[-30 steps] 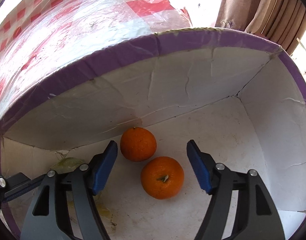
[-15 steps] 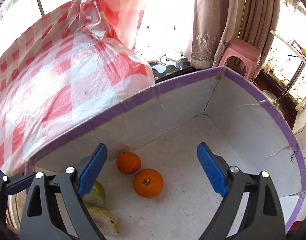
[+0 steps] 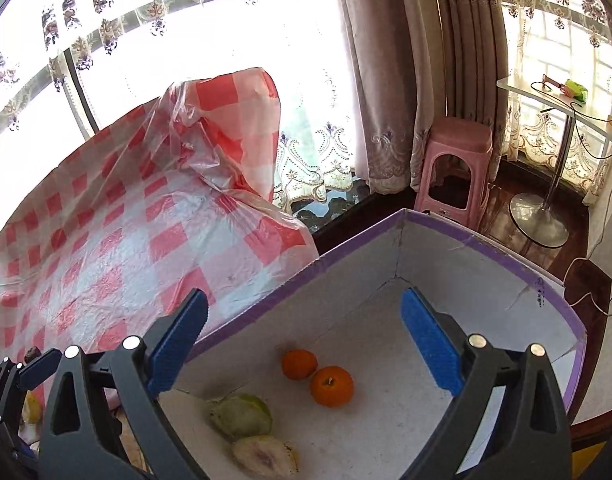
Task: Organize fruits
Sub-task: 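Withdraw both tools from the box back over the table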
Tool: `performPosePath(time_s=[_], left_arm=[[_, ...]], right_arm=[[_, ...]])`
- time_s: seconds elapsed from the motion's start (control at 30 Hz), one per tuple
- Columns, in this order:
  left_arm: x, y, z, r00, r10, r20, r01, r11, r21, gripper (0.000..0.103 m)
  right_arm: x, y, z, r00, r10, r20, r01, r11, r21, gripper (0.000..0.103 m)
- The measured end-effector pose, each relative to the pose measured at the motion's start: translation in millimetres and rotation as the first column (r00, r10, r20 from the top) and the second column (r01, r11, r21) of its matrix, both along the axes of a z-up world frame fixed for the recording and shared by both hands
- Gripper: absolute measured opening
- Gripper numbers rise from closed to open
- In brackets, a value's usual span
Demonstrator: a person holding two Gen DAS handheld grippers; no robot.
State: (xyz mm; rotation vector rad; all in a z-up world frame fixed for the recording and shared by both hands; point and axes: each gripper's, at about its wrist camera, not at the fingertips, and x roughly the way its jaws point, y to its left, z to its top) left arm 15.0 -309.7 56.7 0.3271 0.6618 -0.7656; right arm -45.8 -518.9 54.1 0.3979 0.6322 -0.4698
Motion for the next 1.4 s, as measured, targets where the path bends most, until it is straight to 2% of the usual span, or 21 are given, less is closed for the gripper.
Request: performPosePath(time_s=[0.3,0.5,0.67,0.8,1.0,1.2,1.3,1.4], left_arm=[[20.8,64.6,16.3,0.991,0.133,-0.026,-0.135,0.986,-0.094,0.088],[28.8,103.3,17.5,0.977,0.208,-0.038,-0.211,0.971,-0.109,0.088],[34.7,137.8,16.0,0.963,0.261,-0.067,-0.268,0.954,-0.138,0.087],[35.6,164.3,17.1,0.948,0.312,-0.061,-0.318,0.937,-0.148,0.087],[42.1,212.5,16.9,0.912,0.401,-0.090,-0.411,0.894,-0.181,0.088],[49.9,260.6,11.8,0.859,0.497,-0.121,-0.512,0.837,-0.195,0.086],[53.8,282.0,9.6,0.830,0.539,-0.143,-0.557,0.804,-0.207,0.083],[57.0,296.9,7.5,0.811,0.569,-0.137,-0.586,0.788,-0.189,0.072]], right_arm=[[15.3,65.4,2.0,0.990,0.141,0.015,-0.140,0.989,-0.043,0.097],[31.5,123.1,-3.0,0.962,0.272,-0.020,-0.273,0.960,-0.069,0.097],[39.0,163.0,-9.2,0.939,0.342,-0.023,-0.343,0.939,-0.036,0.096],[44.2,180.5,-12.8,0.914,0.405,-0.009,-0.405,0.914,0.016,0.097],[52.4,206.5,-13.4,0.888,0.458,-0.033,-0.458,0.889,0.014,0.097],[62.4,234.6,-18.3,0.852,0.521,-0.055,-0.519,0.853,0.052,0.097],[65.8,250.9,-18.3,0.829,0.554,-0.072,-0.553,0.832,0.033,0.097],[68.2,265.1,-16.9,0.810,0.581,-0.083,-0.582,0.813,0.016,0.097]])
